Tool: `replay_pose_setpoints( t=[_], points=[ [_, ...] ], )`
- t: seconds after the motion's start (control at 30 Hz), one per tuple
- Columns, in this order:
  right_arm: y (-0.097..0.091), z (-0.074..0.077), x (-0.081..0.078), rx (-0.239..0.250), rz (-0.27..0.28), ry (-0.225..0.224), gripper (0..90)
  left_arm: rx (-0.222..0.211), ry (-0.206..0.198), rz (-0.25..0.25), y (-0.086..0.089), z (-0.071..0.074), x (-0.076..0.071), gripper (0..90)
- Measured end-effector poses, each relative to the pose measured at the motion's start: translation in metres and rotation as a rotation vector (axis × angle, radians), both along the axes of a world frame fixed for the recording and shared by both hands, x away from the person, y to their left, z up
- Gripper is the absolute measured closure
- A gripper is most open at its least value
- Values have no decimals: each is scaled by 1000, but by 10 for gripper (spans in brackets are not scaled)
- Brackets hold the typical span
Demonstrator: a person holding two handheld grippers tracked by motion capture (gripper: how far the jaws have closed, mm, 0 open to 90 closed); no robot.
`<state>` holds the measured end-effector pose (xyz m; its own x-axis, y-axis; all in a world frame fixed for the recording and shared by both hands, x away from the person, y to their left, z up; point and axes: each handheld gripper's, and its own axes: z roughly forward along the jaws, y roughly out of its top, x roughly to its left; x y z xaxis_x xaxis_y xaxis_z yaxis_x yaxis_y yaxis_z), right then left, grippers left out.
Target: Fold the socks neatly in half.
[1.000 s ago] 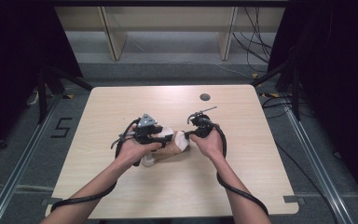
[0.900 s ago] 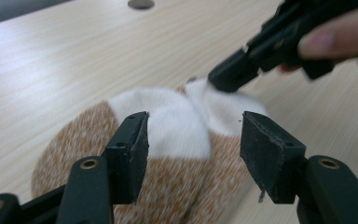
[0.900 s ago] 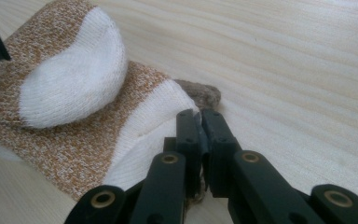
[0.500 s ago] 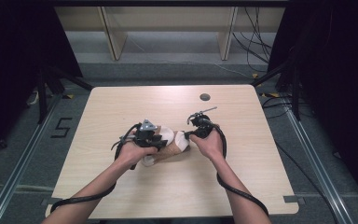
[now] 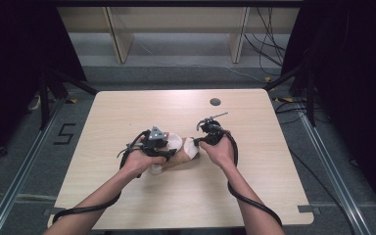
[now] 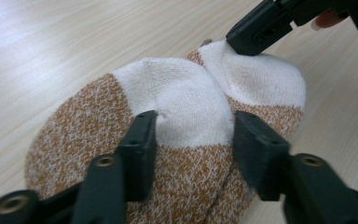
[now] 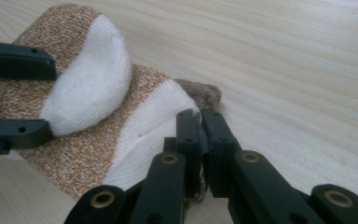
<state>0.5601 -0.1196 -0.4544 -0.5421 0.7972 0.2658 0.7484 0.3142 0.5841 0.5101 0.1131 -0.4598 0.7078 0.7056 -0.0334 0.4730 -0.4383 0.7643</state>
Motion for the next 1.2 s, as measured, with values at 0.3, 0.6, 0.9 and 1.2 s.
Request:
replay_pose_setpoints(
  t=[0.3, 0.6, 0.9, 1.2],
  points=[
    [0, -1, -1, 8, -5, -3, 865, -43, 57, 26, 1, 1, 4, 829],
    [-1, -1, -1, 8, -4, 0, 864, -140, -40, 10, -15, 39, -2, 835],
    [-7, -4, 1, 21, -3, 1, 864, -69, -2, -27, -42, 18, 1, 833],
    [-14, 23, -4, 78, -112, -26, 818, -52, 18, -2, -45, -6, 0, 826]
  ],
)
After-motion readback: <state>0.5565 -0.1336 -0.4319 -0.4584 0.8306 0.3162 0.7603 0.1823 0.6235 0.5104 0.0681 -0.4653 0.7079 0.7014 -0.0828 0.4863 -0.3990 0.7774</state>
